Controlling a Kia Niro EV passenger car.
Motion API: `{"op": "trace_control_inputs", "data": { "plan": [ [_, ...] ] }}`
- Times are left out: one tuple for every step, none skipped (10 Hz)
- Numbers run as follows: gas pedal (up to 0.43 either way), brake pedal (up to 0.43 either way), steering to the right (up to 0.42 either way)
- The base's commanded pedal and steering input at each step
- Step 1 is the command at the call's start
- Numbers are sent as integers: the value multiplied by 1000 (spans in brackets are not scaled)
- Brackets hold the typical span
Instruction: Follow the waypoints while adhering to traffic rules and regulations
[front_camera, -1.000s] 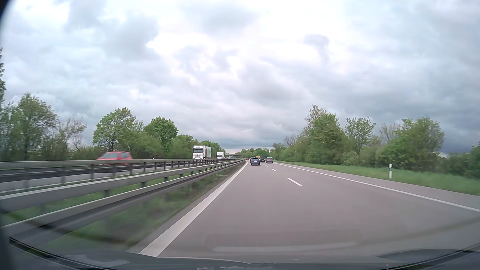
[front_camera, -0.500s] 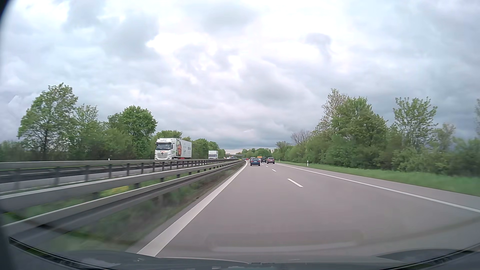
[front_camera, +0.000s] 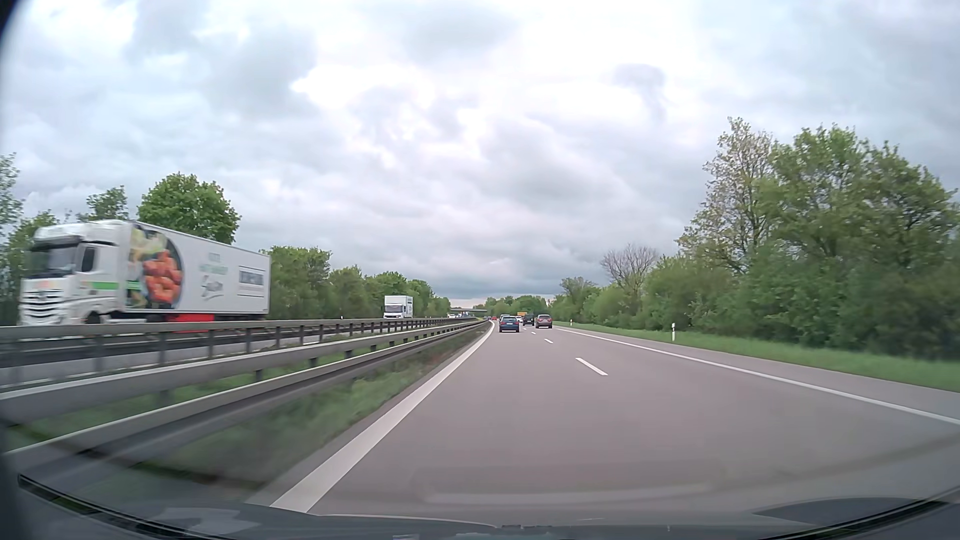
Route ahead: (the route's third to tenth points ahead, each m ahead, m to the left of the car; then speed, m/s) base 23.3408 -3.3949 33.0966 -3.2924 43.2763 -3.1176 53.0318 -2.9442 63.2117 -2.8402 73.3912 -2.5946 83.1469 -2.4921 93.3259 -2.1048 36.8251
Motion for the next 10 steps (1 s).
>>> {"op": "trace_control_inputs", "data": {
  "plan": [
    [331,12,-1],
    [331,12,-1],
    [331,12,-1],
    [319,12,-1],
    [319,12,-1],
    [319,12,-1],
    [319,12,-1],
    [319,12,-1],
    [319,12,-1],
    [319,12,-1]
  ]
}}
